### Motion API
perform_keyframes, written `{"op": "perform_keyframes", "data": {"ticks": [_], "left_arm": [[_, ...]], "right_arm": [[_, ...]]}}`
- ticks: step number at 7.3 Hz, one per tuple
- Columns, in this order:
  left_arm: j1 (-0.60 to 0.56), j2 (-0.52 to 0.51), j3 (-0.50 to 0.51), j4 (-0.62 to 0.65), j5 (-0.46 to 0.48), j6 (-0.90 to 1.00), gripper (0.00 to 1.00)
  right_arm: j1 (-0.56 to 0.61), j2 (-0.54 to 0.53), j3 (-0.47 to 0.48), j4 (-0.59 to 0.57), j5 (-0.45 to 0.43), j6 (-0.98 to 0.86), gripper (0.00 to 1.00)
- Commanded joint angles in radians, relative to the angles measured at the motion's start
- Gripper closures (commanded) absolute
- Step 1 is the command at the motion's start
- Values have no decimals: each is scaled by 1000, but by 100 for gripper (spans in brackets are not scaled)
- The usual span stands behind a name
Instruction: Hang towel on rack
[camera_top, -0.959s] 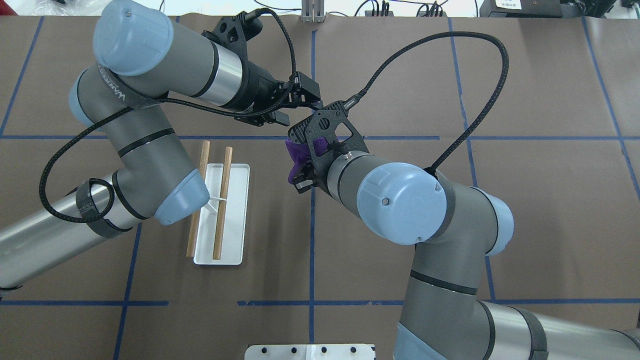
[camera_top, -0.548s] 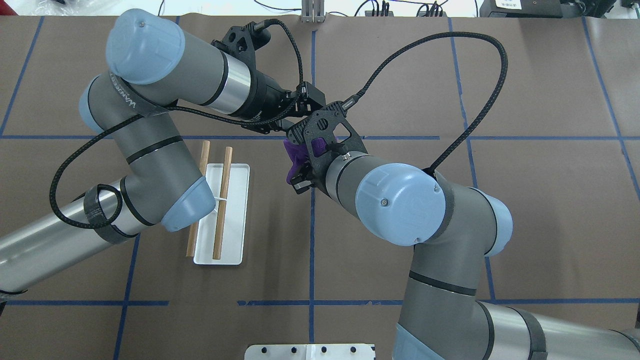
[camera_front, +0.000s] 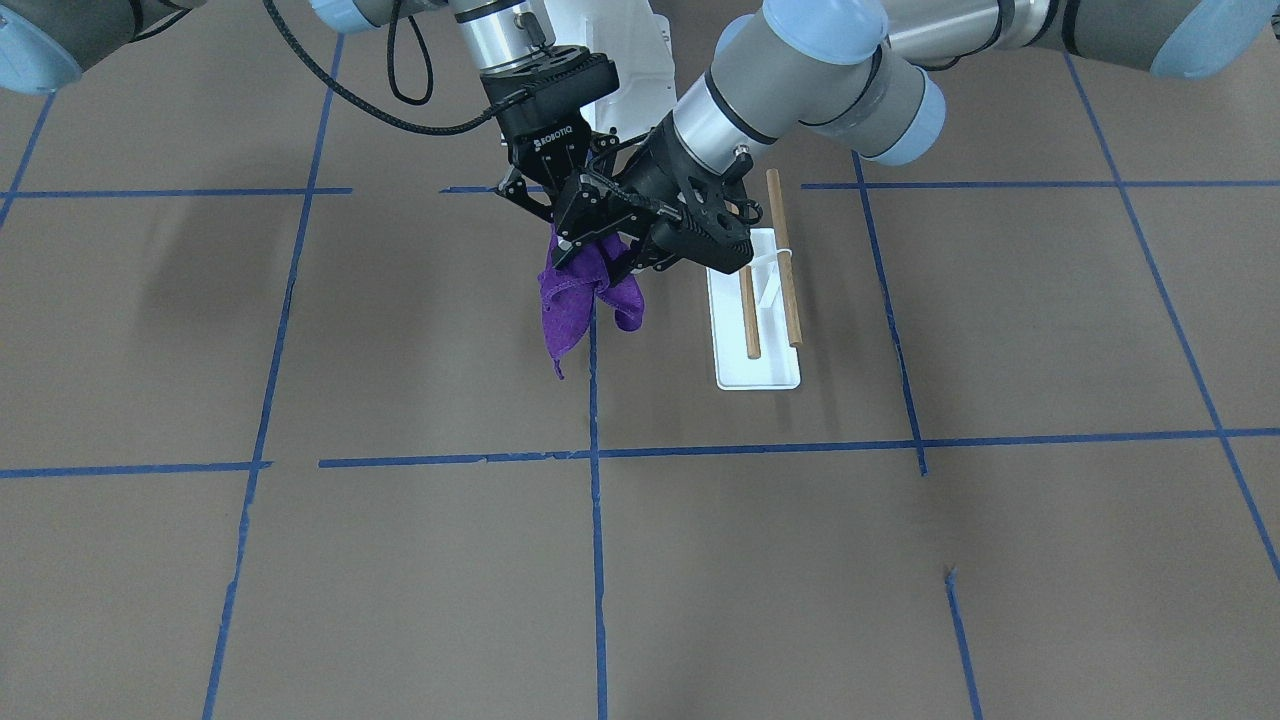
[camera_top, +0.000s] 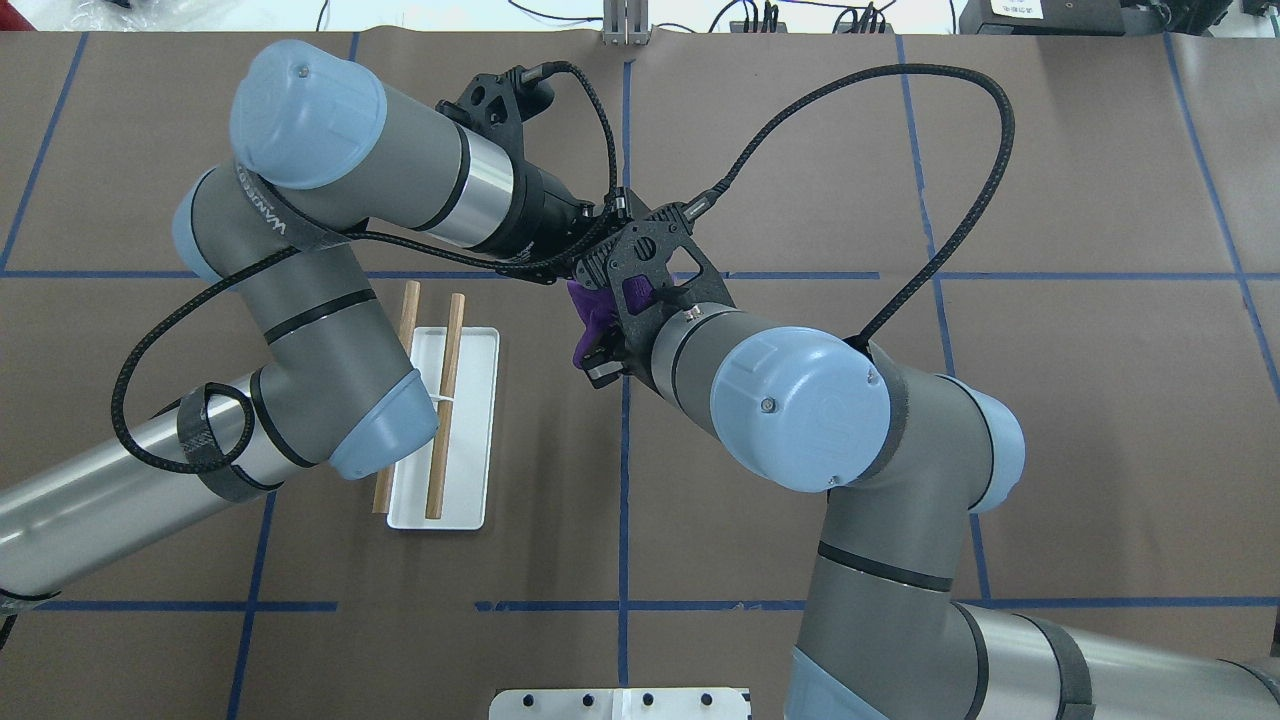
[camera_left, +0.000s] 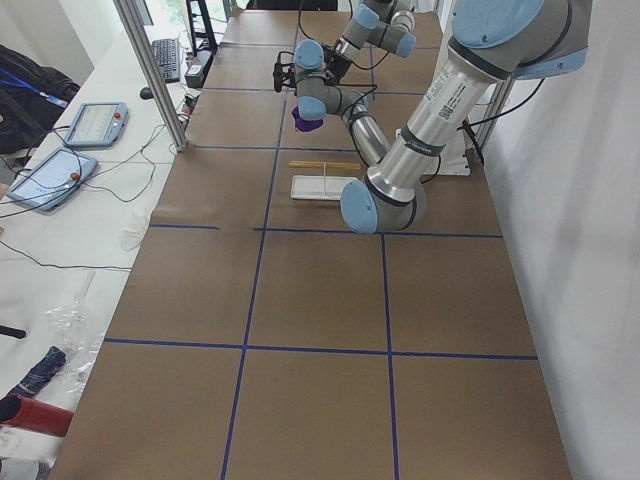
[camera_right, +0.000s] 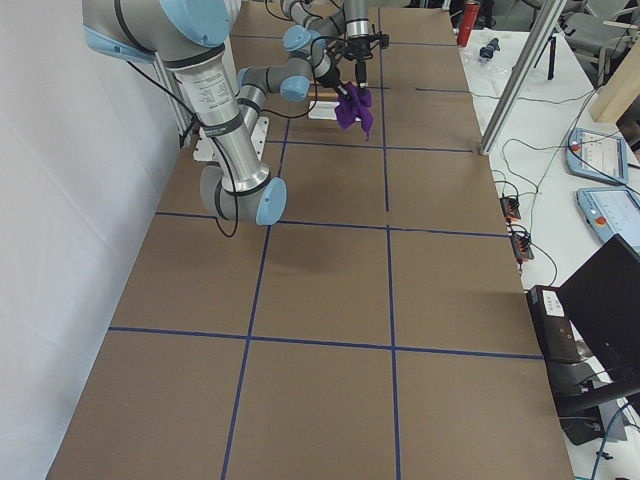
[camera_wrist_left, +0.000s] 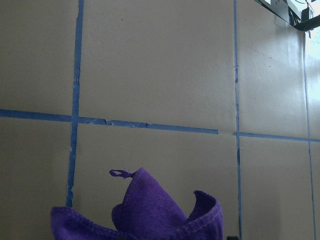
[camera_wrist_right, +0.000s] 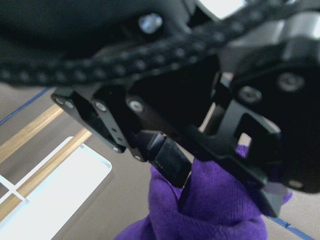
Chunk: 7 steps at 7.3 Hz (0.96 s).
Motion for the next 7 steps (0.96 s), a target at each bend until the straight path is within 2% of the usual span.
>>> {"op": "perform_keyframes", "data": {"ticks": [1,3,4,6,7], "left_arm": [[1,0,-8,0,0,0,69],[1,6,-9,0,-2,0,95],[1,8,-9,0,-2,0,100],[1,6,-12,0,-11,0,100],[-1,6,-14,0,-12,0,100]], "right_arm": [[-2,-2,0,0,0,0,100],[-2,-5,1,0,2,0,100],[-2,-8,9,0,2,-1,100],[-2,-14,16,0,5,-1,100],[-9,-14,16,0,2,3,59]]}}
